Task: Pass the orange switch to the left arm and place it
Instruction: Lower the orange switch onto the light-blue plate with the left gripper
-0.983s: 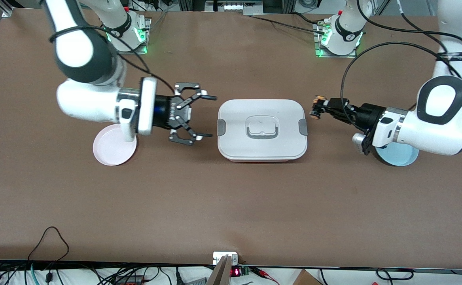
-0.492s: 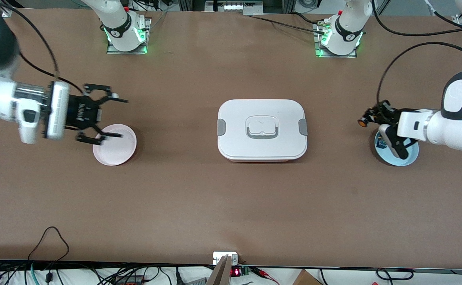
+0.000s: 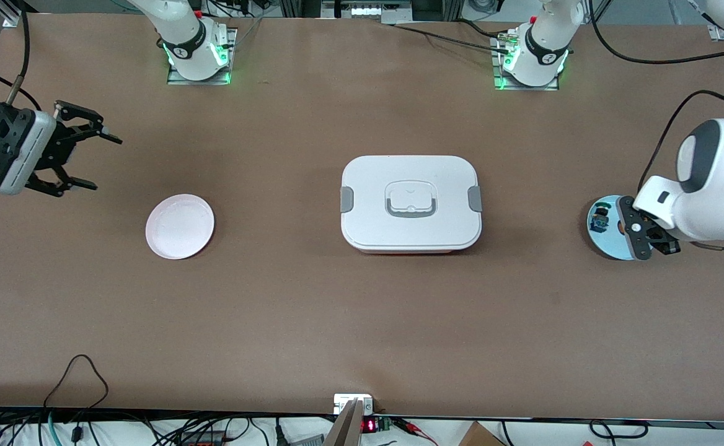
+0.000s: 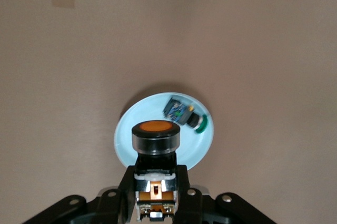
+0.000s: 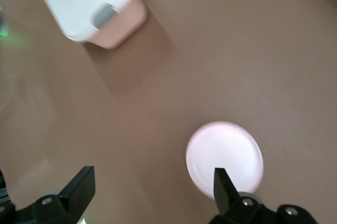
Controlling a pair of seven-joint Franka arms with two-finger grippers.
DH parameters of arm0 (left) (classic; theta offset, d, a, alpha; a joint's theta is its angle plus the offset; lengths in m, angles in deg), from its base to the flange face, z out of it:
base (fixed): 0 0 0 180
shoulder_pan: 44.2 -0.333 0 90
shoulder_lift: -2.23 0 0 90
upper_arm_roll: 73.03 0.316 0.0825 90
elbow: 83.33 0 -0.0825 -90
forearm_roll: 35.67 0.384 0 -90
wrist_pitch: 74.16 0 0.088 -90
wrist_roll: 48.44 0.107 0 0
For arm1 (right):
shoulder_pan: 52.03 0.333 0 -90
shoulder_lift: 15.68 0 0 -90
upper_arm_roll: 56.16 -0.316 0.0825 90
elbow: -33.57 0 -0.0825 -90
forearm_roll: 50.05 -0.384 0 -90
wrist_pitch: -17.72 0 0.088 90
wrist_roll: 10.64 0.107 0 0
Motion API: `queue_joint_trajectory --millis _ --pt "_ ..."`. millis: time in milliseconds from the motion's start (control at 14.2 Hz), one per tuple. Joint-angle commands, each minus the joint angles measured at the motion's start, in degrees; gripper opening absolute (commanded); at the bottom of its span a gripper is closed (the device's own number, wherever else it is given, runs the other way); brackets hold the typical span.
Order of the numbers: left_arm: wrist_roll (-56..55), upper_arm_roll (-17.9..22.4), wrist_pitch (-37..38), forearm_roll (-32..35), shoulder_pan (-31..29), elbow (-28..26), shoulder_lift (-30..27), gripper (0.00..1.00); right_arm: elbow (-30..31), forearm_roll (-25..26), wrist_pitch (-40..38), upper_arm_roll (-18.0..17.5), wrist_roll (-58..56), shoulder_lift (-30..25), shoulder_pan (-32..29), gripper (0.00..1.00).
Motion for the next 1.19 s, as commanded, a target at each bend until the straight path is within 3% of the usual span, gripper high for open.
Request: queue_joint_trajectory --millis 0,211,351,492,1124 --pt "8.36 -0.50 -8.16 5.28 -1.78 -6.57 -0.86 0.10 -1.48 6.61 -1.14 -1.29 13.80 -1.09 1.87 1.00" --pt "10.68 -0.50 -15.38 6.09 -6.68 -12.28 -1.03 0.10 -1.48 7.32 -0.53 -0.15 19.61 -1.71 1.34 1.00" --pt "11.12 -0.50 -19.07 6.17 -11.16 -15.19 -0.86 0.10 -1.48 12.39 0.26 -0.85 30.22 -2.06 1.95 1.00" --pt "15.14 -0.50 -27.66 6.17 -14.52 -17.92 0.28 0.10 -1.13 15.84 1.23 -1.73 40.44 -1.97 3.36 1.00" --pt "14.55 0.02 -39.12 6.09 -16.20 -23.03 3.97 0.10 -1.74 18.66 2.28 -1.64 41.27 -1.62 3.19 1.00"
